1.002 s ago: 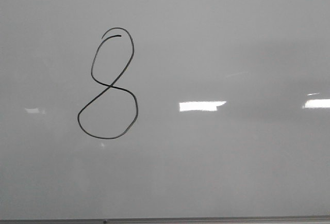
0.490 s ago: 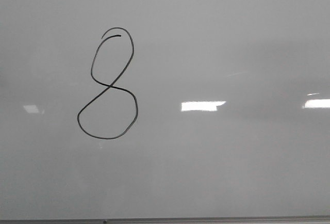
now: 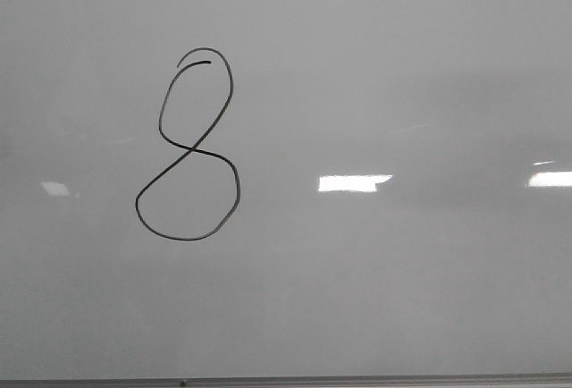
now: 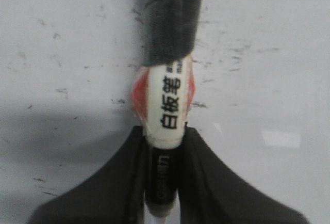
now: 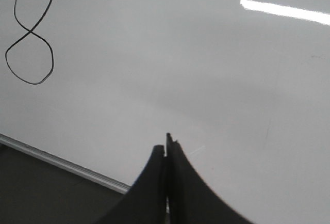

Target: Write number 8 on whiteboard

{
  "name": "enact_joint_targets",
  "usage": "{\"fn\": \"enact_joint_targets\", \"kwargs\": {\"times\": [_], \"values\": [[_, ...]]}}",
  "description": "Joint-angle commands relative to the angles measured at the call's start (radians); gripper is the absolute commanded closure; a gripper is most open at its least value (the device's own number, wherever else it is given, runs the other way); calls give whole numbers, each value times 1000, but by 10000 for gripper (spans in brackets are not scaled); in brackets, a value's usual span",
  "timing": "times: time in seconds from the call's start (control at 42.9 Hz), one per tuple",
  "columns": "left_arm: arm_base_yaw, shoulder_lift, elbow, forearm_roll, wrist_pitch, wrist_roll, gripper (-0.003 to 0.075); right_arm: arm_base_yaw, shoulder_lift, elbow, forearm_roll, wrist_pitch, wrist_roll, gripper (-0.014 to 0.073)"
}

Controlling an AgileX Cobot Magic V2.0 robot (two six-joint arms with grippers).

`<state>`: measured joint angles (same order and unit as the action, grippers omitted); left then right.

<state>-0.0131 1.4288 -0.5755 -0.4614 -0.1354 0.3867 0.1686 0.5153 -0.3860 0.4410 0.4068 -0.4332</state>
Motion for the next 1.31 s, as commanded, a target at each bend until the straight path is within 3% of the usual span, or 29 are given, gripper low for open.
{"fn": "enact_joint_targets", "kwargs": {"times": [0.0,0.093,0.303,0.629,0.956,1.142,1.282], "values": [[-1,-8,-29,-1,-45,-10,738,-6,2,-26,16,-74,0,663],[-1,-8,-29,0,-45,-10,717,-6,2,-26,16,-74,0,663],[-1,-8,-29,4,-45,-10,562,-6,2,-26,16,-74,0,663],[-1,-8,-29,4,-45,-10,460,-6,2,-26,16,-74,0,663],[16,-33,-29,4,-26,-10,293,-6,2,-26,16,-73,0,663],[87,-166,-29,6,94,-10,288,-6,2,-26,16,-71,0,663],[90,-328,-29,56,130,-8,330,-6,2,-26,16,-67,0,663]]}}
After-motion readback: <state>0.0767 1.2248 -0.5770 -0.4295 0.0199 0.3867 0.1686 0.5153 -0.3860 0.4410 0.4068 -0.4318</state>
